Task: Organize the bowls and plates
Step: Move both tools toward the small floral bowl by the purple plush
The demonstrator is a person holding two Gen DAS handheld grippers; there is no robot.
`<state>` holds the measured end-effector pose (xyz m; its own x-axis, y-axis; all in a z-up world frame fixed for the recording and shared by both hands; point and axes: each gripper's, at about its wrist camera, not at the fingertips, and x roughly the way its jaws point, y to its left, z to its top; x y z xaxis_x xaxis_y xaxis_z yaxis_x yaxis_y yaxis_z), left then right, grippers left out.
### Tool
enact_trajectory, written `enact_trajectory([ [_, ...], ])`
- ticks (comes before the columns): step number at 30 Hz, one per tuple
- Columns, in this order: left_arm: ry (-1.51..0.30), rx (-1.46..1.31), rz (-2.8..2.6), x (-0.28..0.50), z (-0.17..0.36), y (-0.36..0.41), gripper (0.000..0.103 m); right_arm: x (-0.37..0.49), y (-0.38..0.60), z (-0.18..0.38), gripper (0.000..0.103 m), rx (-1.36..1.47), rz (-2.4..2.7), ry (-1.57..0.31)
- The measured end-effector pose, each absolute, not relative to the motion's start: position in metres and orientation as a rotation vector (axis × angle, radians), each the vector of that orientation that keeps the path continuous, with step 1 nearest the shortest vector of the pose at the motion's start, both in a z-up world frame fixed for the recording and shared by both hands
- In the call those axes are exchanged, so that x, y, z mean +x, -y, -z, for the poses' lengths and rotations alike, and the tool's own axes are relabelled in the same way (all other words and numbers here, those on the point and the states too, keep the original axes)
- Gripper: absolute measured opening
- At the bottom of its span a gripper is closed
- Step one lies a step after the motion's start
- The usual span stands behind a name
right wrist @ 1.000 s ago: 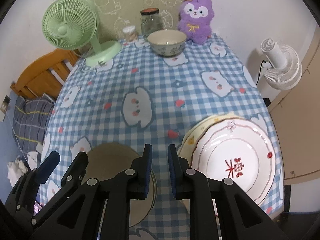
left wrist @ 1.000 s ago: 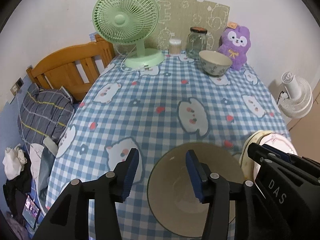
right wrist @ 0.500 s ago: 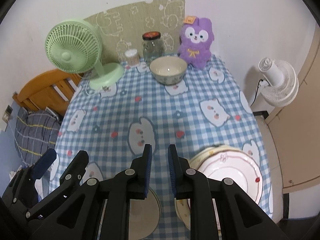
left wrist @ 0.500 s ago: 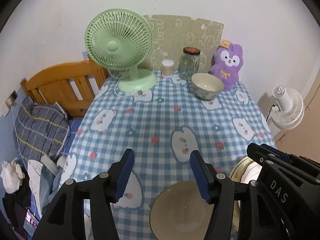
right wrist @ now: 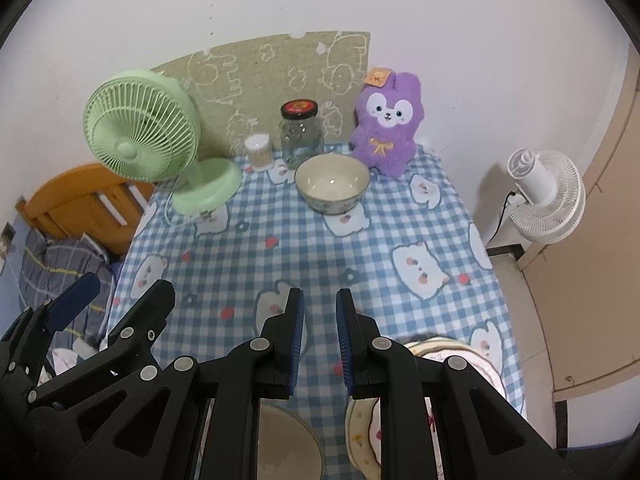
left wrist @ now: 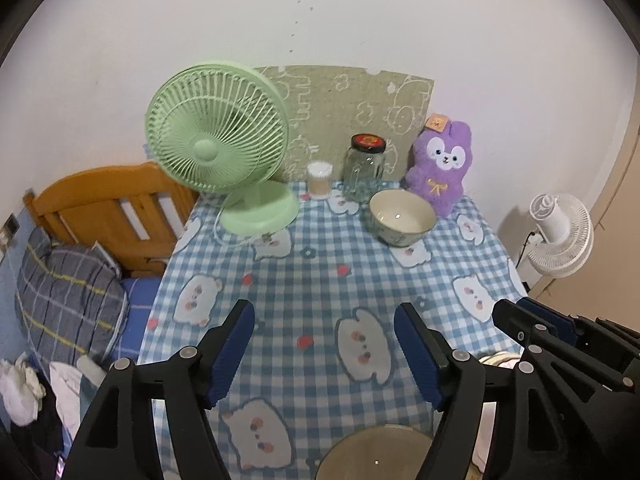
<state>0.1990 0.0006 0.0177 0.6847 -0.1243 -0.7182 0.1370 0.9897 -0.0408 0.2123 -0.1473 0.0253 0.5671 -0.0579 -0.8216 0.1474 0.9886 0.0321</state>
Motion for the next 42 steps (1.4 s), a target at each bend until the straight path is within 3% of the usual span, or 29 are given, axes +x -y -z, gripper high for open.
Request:
enact_trajectory([
  [20, -0.744, 0.06, 0.267, 0.261, -0.039, 0.04, 0.079, 0.257, 0.187, -0.047, 0.021, 0.108, 0.222, -0.899],
  [26, -0.769, 0.055, 0.232, 0.28, -0.027, 0.052, 0.079, 0.281, 0.207, -0.035, 0.036, 0.121, 0.206, -0.906],
  [36, -0.779, 0.035, 0.136, 0.314, -0.006, 0.076, 0.08, 0.327, 0.235, -0.017, 0.041, 0.097, 0.128, -0.904],
  [42, -0.787, 0.013, 0.067, 0.333, 0.001, 0.09, 0.08, 0.353, 0.258, -0.006, 0.055, 0.079, 0.099, -0.895],
])
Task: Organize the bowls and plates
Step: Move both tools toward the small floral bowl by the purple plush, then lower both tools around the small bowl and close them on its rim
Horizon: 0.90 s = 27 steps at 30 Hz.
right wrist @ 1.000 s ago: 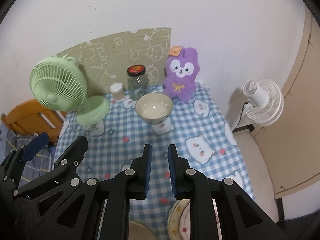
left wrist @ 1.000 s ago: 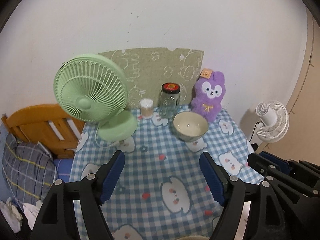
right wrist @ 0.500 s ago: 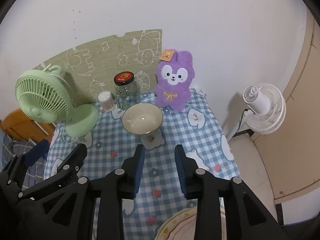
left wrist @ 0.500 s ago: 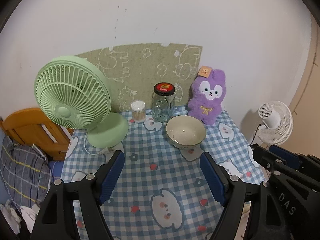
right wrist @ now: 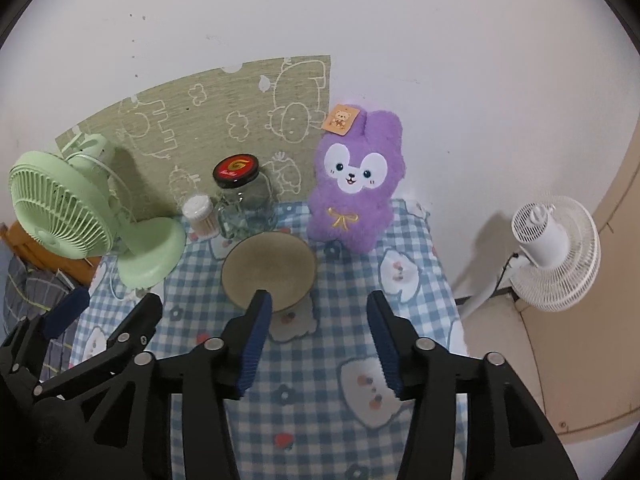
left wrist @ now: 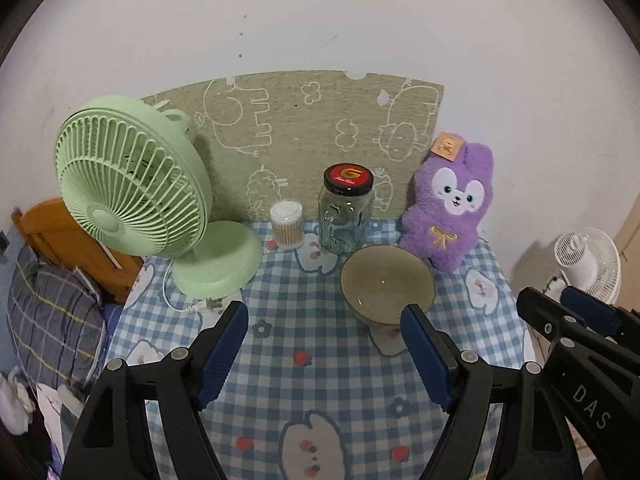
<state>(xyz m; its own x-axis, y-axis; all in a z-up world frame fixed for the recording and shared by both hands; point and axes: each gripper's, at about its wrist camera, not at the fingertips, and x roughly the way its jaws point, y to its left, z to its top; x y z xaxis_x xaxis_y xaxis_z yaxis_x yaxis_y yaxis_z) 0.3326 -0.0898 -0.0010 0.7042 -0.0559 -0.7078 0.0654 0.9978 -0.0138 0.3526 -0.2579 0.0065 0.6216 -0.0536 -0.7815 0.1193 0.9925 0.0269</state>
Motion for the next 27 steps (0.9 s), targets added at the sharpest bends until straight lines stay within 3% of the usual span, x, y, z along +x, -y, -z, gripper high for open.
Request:
enact_trajectory([
  [7, -0.807, -0.007, 0.004, 0.357, 0.013, 0.099, 0.086, 0.381, 0.276, 0.012, 0.064, 0.051, 0.045, -0.887],
  [16, -0.823, 0.042, -0.034, 0.384, 0.042, 0.116, 0.094, 0.416, 0.295, 0.043, 0.067, 0.104, 0.003, -0.912],
  [27, -0.836, 0.037, 0.0, 0.414, 0.065, 0.143, 0.094, 0.454, 0.293, 0.074, 0.067, 0.095, -0.034, -0.923],
])
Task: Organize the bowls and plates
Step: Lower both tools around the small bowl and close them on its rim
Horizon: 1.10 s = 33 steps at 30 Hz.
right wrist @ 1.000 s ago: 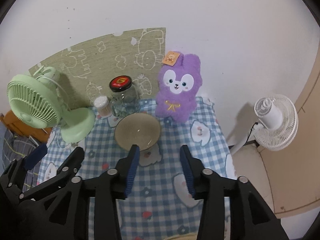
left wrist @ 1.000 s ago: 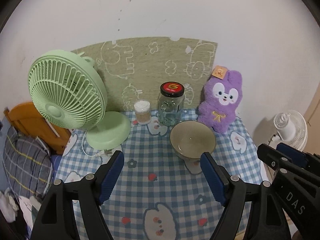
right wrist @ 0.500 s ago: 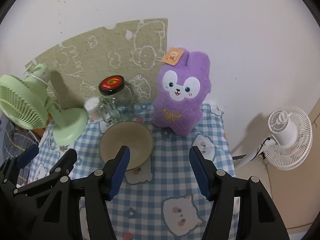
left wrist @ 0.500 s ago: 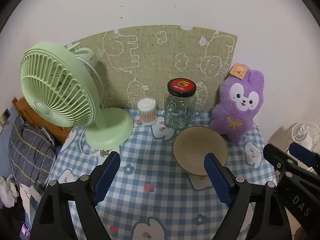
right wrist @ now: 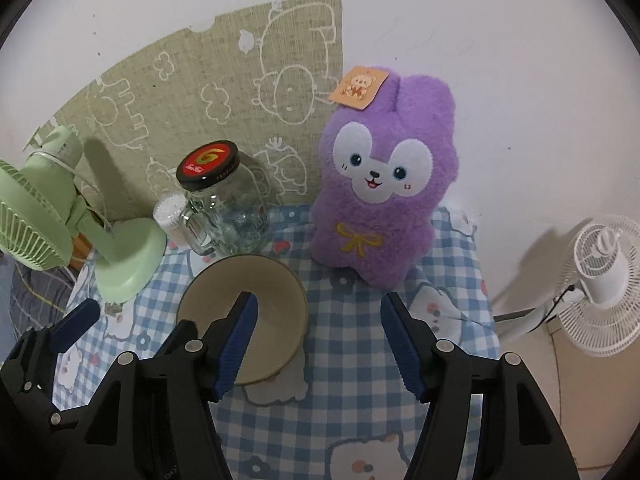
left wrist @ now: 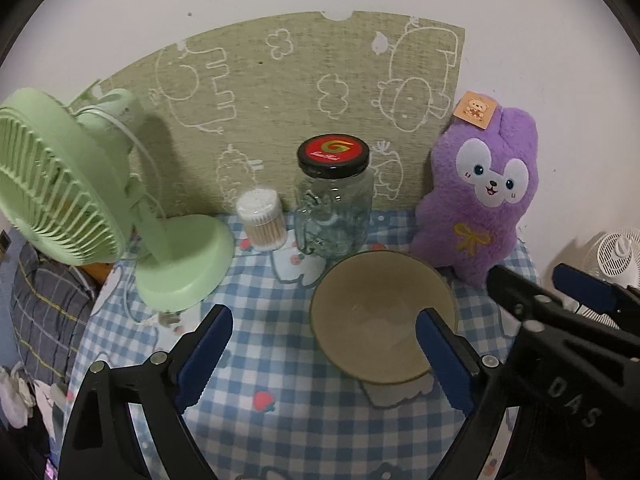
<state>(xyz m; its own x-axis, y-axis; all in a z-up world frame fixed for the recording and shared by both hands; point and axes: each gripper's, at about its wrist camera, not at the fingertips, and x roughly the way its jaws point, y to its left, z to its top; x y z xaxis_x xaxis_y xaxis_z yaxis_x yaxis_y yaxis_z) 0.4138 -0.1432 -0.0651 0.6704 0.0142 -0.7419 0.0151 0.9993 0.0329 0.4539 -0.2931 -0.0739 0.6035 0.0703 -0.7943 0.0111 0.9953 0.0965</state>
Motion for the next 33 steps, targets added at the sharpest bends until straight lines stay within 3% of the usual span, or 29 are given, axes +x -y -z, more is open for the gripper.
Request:
enact_trajectory([
  [11, -0.856, 0.064, -0.005, 0.445, 0.103, 0.147, 0.093, 0.481, 0.283, 0.113, 0.067, 0.07, -0.055, -0.959],
  [16, -0.87, 0.079, -0.014, 0.455, 0.115, 0.146, 0.089, 0.489, 0.277, 0.127, 0.06, 0.071, -0.064, -0.975],
  [21, -0.898, 0.09, -0.04, 0.466, 0.127, 0.145, 0.079, 0.494, 0.275, 0.137, 0.049, 0.075, -0.064, -0.988],
  [30, -0.954, 0.074, -0.048, 0.478, 0.148, 0.139, 0.04, 0.503, 0.273, 0.153, 0.039, 0.083, -0.066, -1.023],
  [33, -0.972, 0.059, -0.049, 0.481, 0.154, 0.138, 0.031, 0.505, 0.273, 0.158, 0.029, 0.084, -0.066, -1.039],
])
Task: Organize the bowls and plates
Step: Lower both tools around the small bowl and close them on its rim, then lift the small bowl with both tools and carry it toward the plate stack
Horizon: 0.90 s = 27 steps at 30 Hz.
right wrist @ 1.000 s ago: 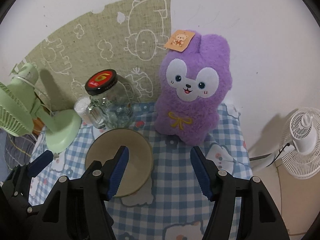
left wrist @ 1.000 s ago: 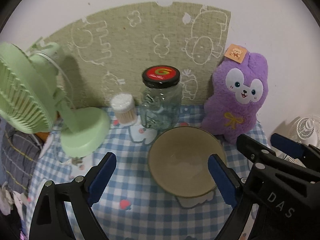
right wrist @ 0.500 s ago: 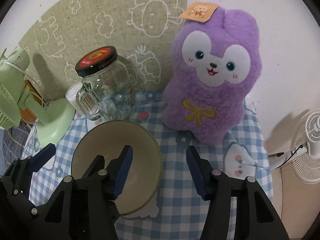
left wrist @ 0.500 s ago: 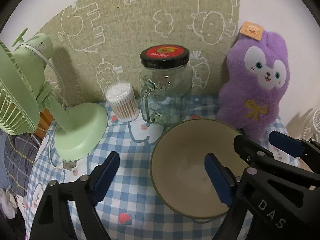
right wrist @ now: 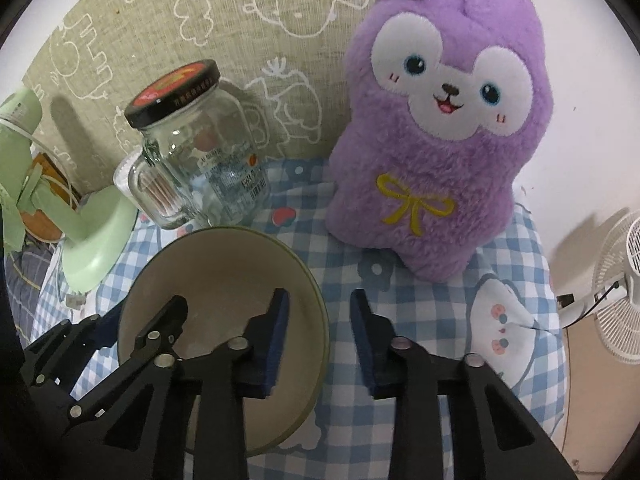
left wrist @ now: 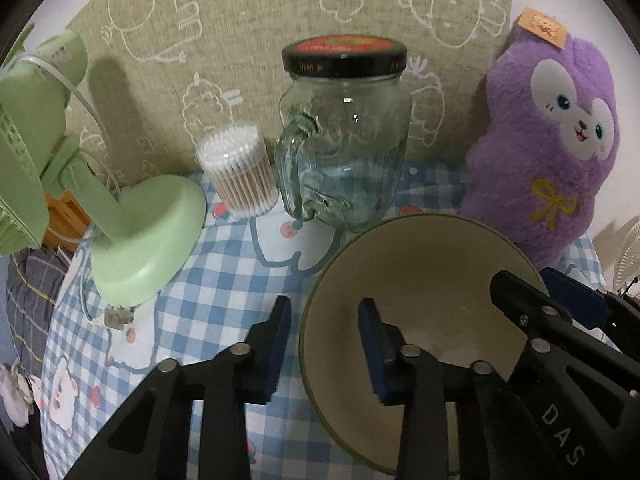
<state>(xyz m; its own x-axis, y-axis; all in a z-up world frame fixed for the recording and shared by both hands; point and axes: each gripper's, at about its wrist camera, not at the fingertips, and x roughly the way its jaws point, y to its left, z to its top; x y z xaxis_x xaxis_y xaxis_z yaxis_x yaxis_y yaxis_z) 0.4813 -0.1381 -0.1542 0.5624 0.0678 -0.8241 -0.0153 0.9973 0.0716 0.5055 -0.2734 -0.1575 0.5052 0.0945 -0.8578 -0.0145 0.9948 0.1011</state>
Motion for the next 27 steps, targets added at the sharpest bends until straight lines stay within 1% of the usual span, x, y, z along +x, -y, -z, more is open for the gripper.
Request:
enact_trajectory([
  [2, -0.987, 0.052, -0.041, 0.483, 0.159, 0.139, 0.023, 0.507, 0.274, 0.161, 0.025, 0.094, -0.069, -1.051],
  [4, -0.98, 0.058, -0.042, 0.481, 0.159, 0.14, 0.023, 0.509, 0.272, 0.164, 0.024, 0.097, -0.075, -1.051],
  [5, -0.978, 0.059, -0.04, 0.481, 0.159, 0.14, 0.022, 0.509, 0.271, 0.164, 0.02, 0.096, -0.081, -1.05],
  [6, -0.978, 0.059, -0.039, 0.481, 0.159, 0.14, 0.022, 0.509, 0.27, 0.164, 0.018, 0.095, -0.085, -1.051],
  [19, -1.006, 0.066, -0.044, 0.48, 0.159, 0.138, 0.022, 0.506, 0.264, 0.16, 0.019, 0.063, -0.062, -1.05],
  [27, -0.999, 0.069, -0.037, 0.464, 0.148, 0.138, 0.022, 0.495, 0.264, 0.147, 0.019, 0.054, -0.051, -1.042],
])
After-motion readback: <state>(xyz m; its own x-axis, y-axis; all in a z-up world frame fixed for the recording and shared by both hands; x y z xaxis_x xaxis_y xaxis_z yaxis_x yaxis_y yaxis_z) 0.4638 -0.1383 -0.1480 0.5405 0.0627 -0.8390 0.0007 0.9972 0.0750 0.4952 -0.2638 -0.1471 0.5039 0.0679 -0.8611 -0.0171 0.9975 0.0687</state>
